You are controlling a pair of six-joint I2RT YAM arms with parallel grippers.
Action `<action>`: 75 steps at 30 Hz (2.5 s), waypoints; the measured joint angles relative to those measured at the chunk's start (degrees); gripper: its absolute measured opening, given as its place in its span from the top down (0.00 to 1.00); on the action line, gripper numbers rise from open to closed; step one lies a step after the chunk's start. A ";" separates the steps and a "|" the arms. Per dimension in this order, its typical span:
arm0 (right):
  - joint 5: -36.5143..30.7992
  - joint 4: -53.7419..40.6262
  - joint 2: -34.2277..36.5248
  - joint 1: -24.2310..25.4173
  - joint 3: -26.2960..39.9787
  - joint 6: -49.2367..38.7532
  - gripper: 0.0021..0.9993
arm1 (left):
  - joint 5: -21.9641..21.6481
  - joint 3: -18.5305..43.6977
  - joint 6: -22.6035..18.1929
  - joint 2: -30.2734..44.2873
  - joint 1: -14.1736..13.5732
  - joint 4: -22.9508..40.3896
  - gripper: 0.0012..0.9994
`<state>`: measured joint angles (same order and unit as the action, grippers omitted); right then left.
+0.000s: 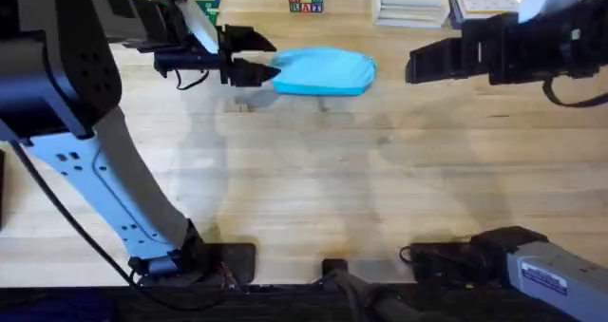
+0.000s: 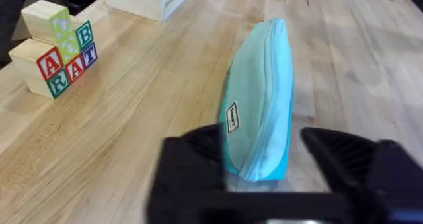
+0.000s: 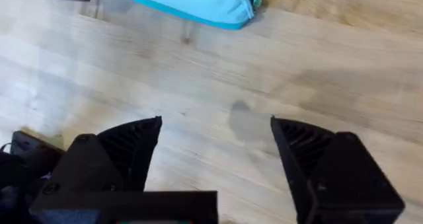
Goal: Unzip the bag, pick up the pens from the table one at a time and place them inside, then zip the bag closed.
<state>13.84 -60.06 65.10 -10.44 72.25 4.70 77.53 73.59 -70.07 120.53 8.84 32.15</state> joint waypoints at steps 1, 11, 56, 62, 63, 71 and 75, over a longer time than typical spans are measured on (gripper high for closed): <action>0.01 -0.01 0.00 0.00 0.00 0.01 0.00 | 0.25 0.01 0.08 0.00 0.00 0.01 0.02; 0.01 0.00 0.00 0.00 0.00 0.01 0.00 | 0.51 0.01 0.05 0.00 0.00 -0.51 0.01; 0.43 -0.18 0.02 0.00 0.00 0.01 0.00 | -31.58 -0.05 7.37 -46.80 0.83 40.12 0.00; 0.43 -0.18 0.00 0.00 0.00 0.01 0.00 | -35.90 -0.05 15.91 -49.87 0.83 40.77 0.00; 0.43 -0.18 0.00 0.00 0.00 0.01 0.00 | -36.60 -0.05 17.07 -50.12 0.84 40.73 0.00; 0.45 -0.21 0.00 0.00 0.00 0.01 0.00 | -40.05 -0.05 28.47 -50.18 0.83 40.28 0.00; 0.45 -0.21 0.00 0.00 0.00 0.01 0.00 | -40.23 -0.03 32.44 -50.18 0.83 39.47 0.00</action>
<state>14.28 -60.27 65.10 -10.44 72.25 4.71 37.30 73.56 -37.63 70.35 9.67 71.62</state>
